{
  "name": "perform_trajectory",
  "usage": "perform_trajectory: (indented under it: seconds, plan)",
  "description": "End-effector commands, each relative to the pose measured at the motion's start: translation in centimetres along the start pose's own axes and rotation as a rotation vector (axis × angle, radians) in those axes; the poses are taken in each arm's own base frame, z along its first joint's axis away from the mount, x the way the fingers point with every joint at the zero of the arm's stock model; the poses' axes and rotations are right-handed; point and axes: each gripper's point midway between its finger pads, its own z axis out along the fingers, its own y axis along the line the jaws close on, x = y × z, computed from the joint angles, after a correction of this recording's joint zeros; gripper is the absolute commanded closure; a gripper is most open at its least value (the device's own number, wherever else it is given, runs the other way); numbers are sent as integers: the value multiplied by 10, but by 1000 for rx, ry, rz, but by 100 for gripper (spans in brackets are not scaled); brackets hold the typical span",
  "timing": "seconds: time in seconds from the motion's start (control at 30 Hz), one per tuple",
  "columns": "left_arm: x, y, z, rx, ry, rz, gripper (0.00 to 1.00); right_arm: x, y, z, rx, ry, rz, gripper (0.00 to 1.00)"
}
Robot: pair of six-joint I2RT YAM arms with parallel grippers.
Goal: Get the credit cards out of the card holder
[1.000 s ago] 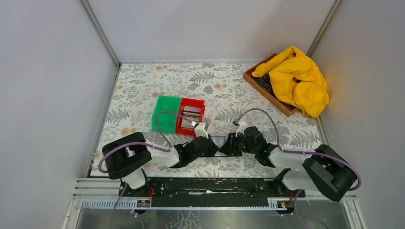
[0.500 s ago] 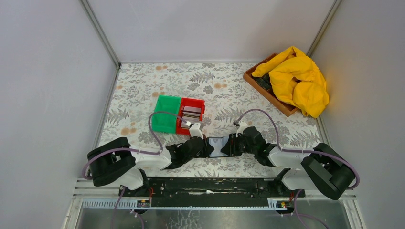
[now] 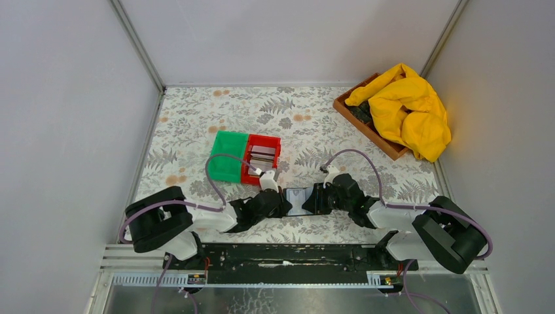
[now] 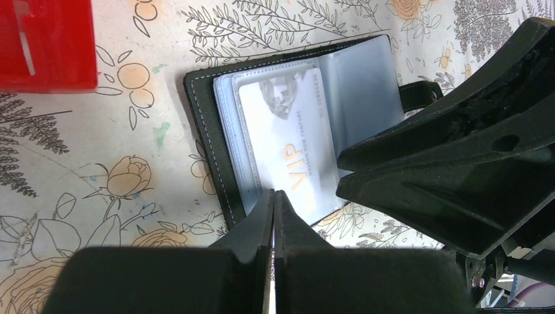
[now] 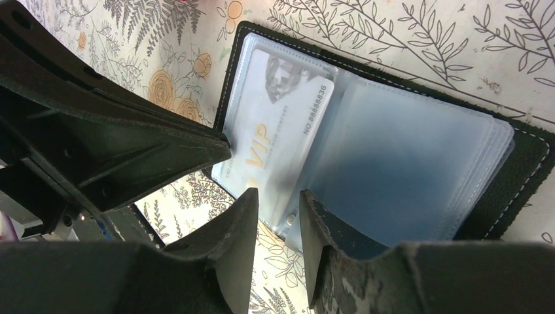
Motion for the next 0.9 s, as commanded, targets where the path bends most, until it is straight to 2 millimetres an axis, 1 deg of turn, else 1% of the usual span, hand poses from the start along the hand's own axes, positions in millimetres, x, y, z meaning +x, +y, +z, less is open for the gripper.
perform_trajectory:
  seconds: [0.0,0.13,0.27,0.47,0.63,0.87]
  plan:
    - [9,23,-5,-65,11,21,100,-12,-1,2,14,-35,-17,62]
    - [4,22,-12,-60,-2,17,100,-12,-1,3,13,-33,-18,62]
    - [3,25,-17,-64,-10,17,100,-11,-1,3,11,-30,-18,62]
    - [9,32,-12,-81,2,21,100,-10,-1,4,9,-23,-14,61]
    - [8,26,-10,-62,5,17,100,-9,-2,5,12,-18,-13,59]
    - [-8,15,-20,-57,-23,36,100,-9,-2,5,14,-17,-12,58]
